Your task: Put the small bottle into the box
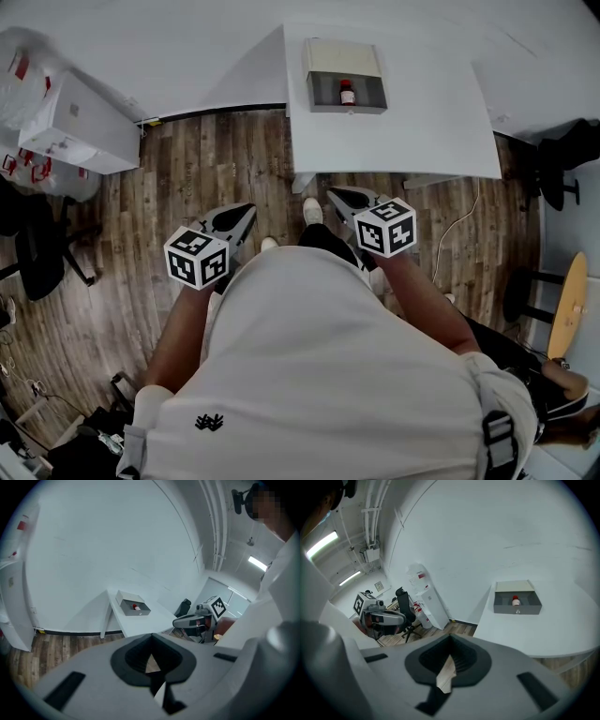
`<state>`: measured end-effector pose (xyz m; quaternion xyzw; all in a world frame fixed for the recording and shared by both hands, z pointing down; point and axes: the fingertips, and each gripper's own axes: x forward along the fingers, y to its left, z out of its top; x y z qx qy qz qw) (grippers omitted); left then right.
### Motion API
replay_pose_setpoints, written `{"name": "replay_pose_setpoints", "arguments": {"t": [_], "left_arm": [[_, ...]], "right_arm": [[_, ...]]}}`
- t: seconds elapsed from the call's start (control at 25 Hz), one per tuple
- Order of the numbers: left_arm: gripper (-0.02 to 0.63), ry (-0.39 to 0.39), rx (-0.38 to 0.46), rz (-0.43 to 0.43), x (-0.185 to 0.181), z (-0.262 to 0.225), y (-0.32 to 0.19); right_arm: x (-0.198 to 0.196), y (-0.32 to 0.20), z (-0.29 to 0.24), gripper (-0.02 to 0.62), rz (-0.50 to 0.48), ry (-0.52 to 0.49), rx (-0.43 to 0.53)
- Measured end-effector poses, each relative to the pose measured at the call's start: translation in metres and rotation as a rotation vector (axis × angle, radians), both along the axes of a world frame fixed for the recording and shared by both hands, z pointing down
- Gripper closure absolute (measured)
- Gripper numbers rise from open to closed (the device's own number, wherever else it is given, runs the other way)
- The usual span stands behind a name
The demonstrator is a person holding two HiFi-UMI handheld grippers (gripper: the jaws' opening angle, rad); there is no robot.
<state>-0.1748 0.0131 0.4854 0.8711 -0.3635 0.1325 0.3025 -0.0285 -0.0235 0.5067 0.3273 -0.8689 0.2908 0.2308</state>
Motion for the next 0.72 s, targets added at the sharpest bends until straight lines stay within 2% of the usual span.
{"name": "replay_pose_setpoints", "arguments": {"t": [0.48, 0.72], "left_arm": [[0.600, -0.006, -0.017, 0.009, 0.008, 0.004, -0.017], [0.600, -0.010, -0.015, -0.001, 0.016, 0.002, -0.048]], "right_arm": [[0.009, -0.018, 0.006, 0.591, 0.001, 0.001, -0.015], [0.025, -0.056, 0.005, 0.591, 0.016, -0.002, -0.015]]}}
